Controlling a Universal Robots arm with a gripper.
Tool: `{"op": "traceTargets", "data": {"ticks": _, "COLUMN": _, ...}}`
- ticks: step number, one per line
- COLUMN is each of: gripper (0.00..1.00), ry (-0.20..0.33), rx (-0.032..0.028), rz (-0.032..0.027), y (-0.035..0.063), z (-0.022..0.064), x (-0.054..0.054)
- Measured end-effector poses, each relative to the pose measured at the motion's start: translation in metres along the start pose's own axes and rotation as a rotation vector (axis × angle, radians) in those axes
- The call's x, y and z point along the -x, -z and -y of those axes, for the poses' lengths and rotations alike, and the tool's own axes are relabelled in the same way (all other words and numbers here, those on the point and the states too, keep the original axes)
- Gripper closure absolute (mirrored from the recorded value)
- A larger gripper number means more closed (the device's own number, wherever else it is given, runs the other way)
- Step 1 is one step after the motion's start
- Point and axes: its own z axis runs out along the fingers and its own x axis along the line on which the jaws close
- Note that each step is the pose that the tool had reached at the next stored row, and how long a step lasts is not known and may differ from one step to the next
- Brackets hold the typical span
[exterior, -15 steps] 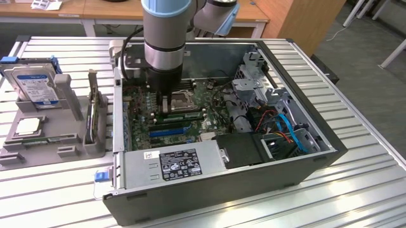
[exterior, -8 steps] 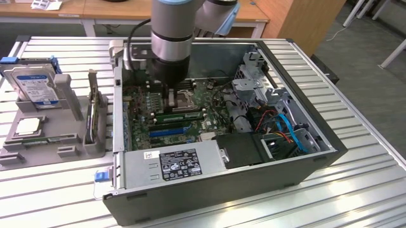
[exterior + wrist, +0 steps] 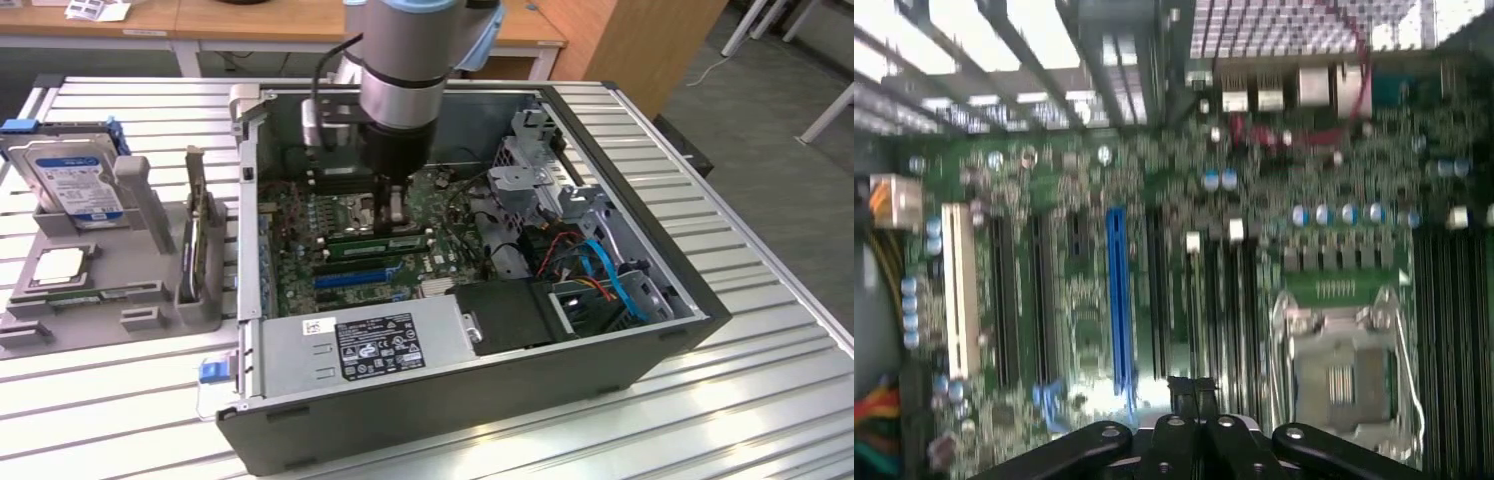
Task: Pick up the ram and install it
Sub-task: 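Press down the ram until it locks into place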
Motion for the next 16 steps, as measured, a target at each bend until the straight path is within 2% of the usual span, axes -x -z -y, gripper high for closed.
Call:
{"op": "traceTargets", "data": {"ticks": 4, "gripper": 0.89, "ry": 0.000, "rx": 0.0010, "rz": -0.0004, "y": 0.0021, "z": 0.0174, "x": 0.001}}
{"op": "traceTargets", "data": {"ticks": 5, "gripper": 0.89, "ry": 0.000, "rx": 0.0025, "rz": -0.0003, "y": 0.0111, "z": 0.0217, "x": 0.001}}
{"op": "traceTargets", "data": {"ticks": 9, "gripper": 0.89, "ry": 0.000, "rx": 0.0032, "rz": -0.0002, "y": 0.0296, "z": 0.0276, "x": 0.001}}
{"op": "traceTargets", "data": {"ticks": 16, "gripper": 0.89, "ry": 0.000, "rx": 0.0042, "rz": -0.0004, "y": 0.0614, "z": 0.0334, "x": 0.002}}
